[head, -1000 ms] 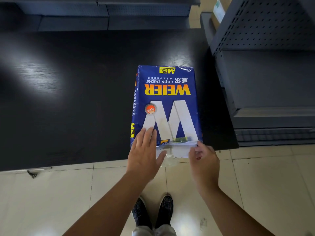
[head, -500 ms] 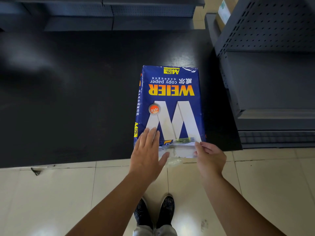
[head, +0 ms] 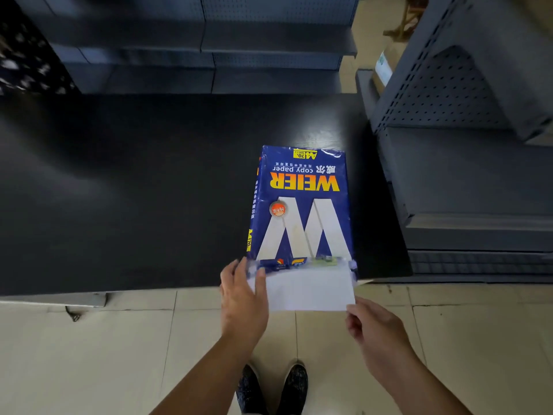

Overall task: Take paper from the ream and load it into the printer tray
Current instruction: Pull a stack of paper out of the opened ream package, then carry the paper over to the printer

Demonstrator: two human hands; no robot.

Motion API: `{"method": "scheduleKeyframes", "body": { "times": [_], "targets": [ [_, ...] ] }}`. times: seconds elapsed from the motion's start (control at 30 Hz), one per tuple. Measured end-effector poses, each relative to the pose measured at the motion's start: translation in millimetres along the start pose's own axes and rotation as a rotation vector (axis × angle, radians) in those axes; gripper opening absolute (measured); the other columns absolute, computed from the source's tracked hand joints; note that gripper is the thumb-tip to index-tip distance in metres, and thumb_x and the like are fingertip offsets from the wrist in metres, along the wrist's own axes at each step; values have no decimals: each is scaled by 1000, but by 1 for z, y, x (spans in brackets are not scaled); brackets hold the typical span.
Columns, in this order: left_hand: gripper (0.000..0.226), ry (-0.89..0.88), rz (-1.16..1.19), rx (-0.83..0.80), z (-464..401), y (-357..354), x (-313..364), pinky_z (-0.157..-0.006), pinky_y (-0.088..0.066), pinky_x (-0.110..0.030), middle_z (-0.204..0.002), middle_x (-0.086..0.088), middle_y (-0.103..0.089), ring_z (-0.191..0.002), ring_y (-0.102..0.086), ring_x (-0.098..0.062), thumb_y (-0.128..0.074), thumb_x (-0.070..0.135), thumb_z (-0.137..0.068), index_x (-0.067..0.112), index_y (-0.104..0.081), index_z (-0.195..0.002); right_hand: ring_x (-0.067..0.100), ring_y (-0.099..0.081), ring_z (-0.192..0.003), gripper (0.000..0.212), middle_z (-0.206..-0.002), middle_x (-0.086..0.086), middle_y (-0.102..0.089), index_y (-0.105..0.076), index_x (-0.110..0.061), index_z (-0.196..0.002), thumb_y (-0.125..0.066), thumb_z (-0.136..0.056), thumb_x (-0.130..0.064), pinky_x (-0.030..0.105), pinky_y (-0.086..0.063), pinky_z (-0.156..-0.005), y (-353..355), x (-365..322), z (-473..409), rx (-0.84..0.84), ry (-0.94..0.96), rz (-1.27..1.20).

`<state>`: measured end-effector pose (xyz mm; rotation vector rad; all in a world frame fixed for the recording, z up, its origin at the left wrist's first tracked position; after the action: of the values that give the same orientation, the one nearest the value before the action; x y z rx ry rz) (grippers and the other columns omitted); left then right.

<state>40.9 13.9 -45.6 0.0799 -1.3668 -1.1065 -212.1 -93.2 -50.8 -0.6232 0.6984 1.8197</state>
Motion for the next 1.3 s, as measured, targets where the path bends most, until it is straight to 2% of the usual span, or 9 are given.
{"method": "scheduleKeyframes", "body": {
  "times": [0.13,0.2,0.27,0.33,0.57,0.73,0.87,1.03,1.3],
  "targets": [
    [45,104,26,-82,2,0,-19,-97,-51,-43,-129,-4,-62,-115,-58,-24,-58,35,-93,20,-53,-135,25,-50,-64,12,-62,12,-57,-67,2,-71,-59,-80,0,37,-41,-62,11,16,21,-24,-79,73],
    [48,96,-26,-109,4,-1,-23,-96,-52,-43,-129,-5,-64,-114,-60,-26,-63,25,-91,21,-51,-138,22,-63,-73,7,-80,7,-68,-70,-5,-86,-65,-81,-8,37,-53,-72,10,20,18,-24,-77,98],
    [48,62,-39,-125,10,-2,-25,-92,-54,-40,-124,-5,-67,-108,-63,-26,-64,24,-91,24,-52,-137,22,-68,-94,29,-102,0,-69,-66,-20,-108,-71,-81,-27,43,-55,-88,8,21,11,-2,-62,125],
    [47,38,-31,-136,20,0,-26,-86,-56,-37,-118,-3,-69,-103,-65,-24,-63,25,-91,27,-52,-136,22,-68,-100,38,-110,-1,-69,-61,-30,-120,-71,-83,-29,45,-55,-93,3,22,8,-4,-41,114],
    [48,-25,4,-119,78,31,-28,-82,-48,-26,-123,1,-61,-104,-58,-16,-59,27,-95,27,-46,-141,8,-73,-86,47,-100,-10,-75,-63,-35,-121,-55,-90,-1,23,-54,-71,1,19,65,-4,172,169],
    [43,-73,59,-57,137,52,-28,-75,-43,-19,-117,2,-62,-98,-55,-11,-58,20,-95,29,-52,-136,17,-69,-102,52,-119,2,-71,-55,-23,-136,-54,-91,2,39,-52,-98,20,42,113,-32,255,192],
    [40,-48,110,-29,202,55,-32,-85,-47,-29,-116,0,-62,-102,-57,-16,-59,16,-94,19,-54,-134,7,-68,-94,50,-112,-5,-71,-57,-21,-132,-54,-90,7,34,-51,-96,55,62,157,-34,339,175],
    [42,-34,160,32,280,64,-45,-96,-48,-33,-124,-1,-62,-110,-57,-17,-60,17,-94,19,-53,-135,16,-60,-120,52,-134,-2,-62,-53,-21,-138,-56,-91,1,44,-45,-108,88,86,196,-96,369,205],
    [49,100,247,276,334,169,-114,-94,-50,-36,-125,-6,-62,-110,-59,-24,-61,20,-93,19,-48,-140,15,-57,-120,52,-135,0,-57,-51,-17,-139,-55,-92,6,42,-44,-108,-5,87,267,-295,458,282]
  ]
}}
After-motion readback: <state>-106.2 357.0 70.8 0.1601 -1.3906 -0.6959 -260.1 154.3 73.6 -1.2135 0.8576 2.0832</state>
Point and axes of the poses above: each hand's wrist, its own z-axis away from the middle knuckle, its own y-axis out of the back of the hand, x = y × z, the point moved 8 cm from there along -z, towards the middle knuckle
